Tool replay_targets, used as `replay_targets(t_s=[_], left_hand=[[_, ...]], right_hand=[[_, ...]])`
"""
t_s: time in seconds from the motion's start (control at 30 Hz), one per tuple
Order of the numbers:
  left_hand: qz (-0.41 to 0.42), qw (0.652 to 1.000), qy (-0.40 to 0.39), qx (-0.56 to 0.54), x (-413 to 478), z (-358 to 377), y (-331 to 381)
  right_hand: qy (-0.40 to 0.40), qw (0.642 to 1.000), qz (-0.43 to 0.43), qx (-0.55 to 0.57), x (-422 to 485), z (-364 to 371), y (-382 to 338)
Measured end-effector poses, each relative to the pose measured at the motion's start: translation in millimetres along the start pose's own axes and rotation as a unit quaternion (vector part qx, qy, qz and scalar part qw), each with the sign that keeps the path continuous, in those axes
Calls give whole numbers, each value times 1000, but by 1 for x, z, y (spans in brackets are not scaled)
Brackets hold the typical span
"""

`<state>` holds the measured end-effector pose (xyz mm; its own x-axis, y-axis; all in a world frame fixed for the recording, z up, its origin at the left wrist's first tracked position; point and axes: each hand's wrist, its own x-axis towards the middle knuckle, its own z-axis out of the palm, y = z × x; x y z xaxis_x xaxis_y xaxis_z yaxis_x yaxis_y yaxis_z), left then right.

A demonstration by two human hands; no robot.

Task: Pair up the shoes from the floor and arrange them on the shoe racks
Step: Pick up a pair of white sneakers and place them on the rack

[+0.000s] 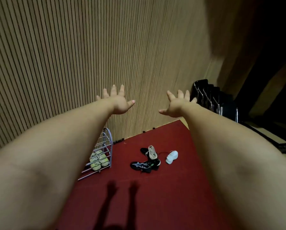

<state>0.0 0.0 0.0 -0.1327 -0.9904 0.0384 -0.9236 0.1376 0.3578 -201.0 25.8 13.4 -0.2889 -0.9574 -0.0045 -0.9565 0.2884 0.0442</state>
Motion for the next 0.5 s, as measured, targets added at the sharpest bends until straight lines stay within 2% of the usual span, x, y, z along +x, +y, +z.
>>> replay_targets(t_s=[0.27, 0.5], left_hand=[[-14, 1000, -18, 19, 41, 24, 32], [-12, 999, -22, 29, 90, 30, 37]], right_hand=[[-17, 1000, -16, -21, 55, 11, 25], [-25, 999, -16, -16, 103, 20, 20]])
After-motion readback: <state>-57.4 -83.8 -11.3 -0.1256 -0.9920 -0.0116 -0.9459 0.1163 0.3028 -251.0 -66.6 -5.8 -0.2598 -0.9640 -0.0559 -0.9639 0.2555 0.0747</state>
